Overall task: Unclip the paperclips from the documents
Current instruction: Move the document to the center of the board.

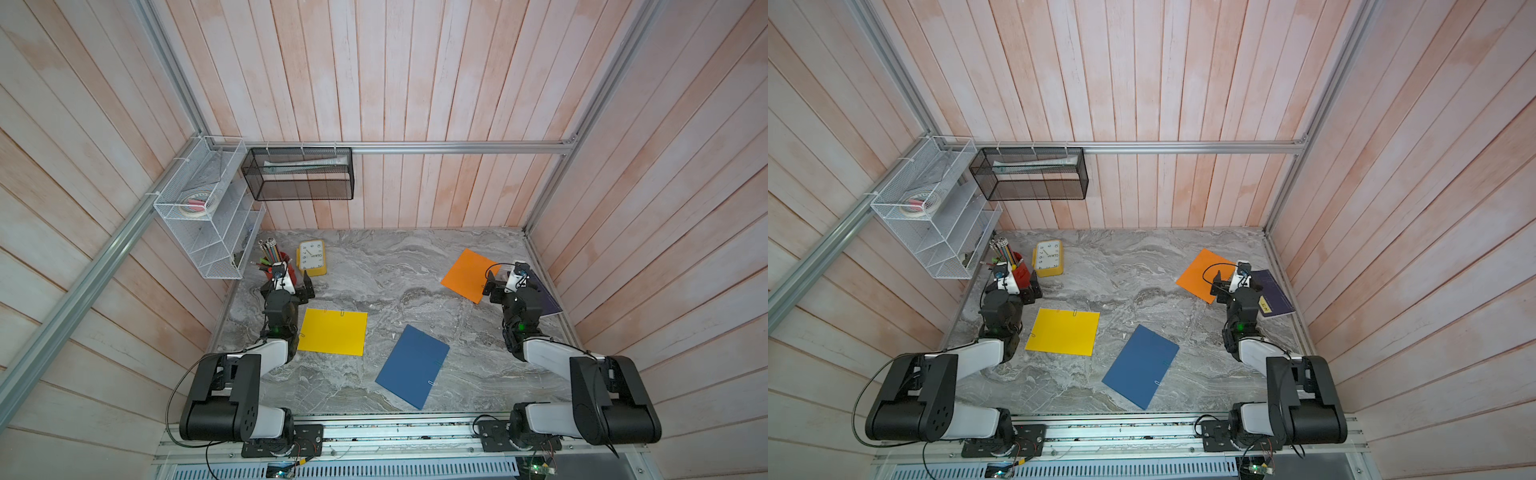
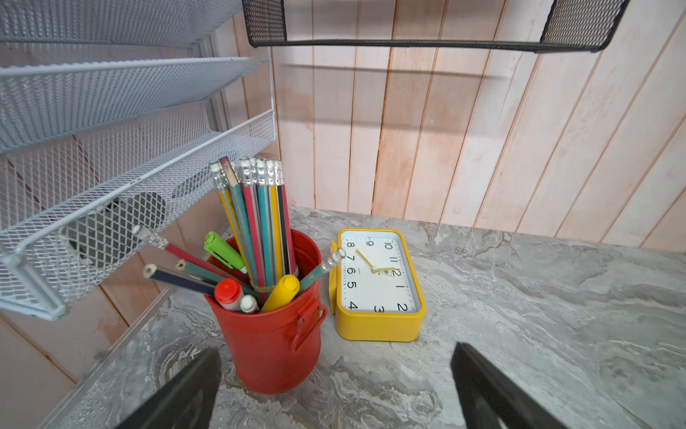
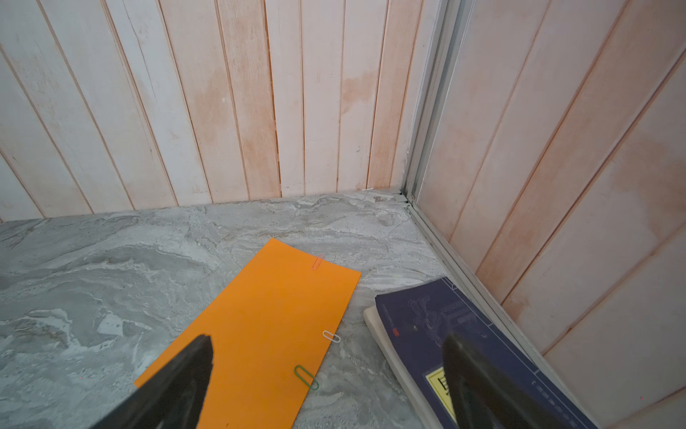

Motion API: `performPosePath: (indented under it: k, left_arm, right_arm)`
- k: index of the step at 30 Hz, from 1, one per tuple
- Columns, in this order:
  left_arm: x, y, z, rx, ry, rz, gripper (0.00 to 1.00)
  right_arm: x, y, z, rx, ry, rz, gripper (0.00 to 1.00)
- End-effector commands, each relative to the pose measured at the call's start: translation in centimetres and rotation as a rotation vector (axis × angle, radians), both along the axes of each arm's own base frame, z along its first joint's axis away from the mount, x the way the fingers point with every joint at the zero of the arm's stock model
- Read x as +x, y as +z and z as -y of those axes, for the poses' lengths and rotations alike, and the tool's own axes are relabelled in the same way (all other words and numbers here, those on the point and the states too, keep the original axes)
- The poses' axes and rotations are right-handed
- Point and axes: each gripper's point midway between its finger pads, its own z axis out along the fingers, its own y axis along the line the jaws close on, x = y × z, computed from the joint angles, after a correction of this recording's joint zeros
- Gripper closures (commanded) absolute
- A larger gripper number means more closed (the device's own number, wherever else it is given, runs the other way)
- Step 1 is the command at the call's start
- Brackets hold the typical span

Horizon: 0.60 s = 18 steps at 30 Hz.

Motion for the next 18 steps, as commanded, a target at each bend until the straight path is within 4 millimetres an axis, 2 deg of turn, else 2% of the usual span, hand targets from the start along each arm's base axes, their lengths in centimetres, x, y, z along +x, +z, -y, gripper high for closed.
performPosePath:
  k: [1,4,8,13,18]
  left_arm:
    - [0.1,-1.0,1.1,0.005,-0.013,-0.125,0.00]
    - [0.7,-0.4,3.0,-0.061,-0.056,-0.183,0.00]
    - [0.5,-0.2,6.7,-0.135,-0.155,-0.265,0.00]
    - [-1.2,-0.8,11.4,-0.221,-0.302,-0.374,0.00]
    - [-4.3,-2.2,16.3,-0.220,-0.441,-0.504,0.00]
  right_arm:
    - [-0.7,-2.1,-0.6,0.025,-0.027,-0.172,0.02]
    - [-1.2,-2.2,-2.9,0.097,0.041,-0.255,0.02]
    - [-3.1,-3.7,-6.9,0.208,0.164,-0.401,0.02]
    - [-6.8,-6.3,-11.2,0.386,0.290,-0.584,0.02]
    - [-10.6,-8.2,-15.0,0.486,0.367,-0.729,0.02]
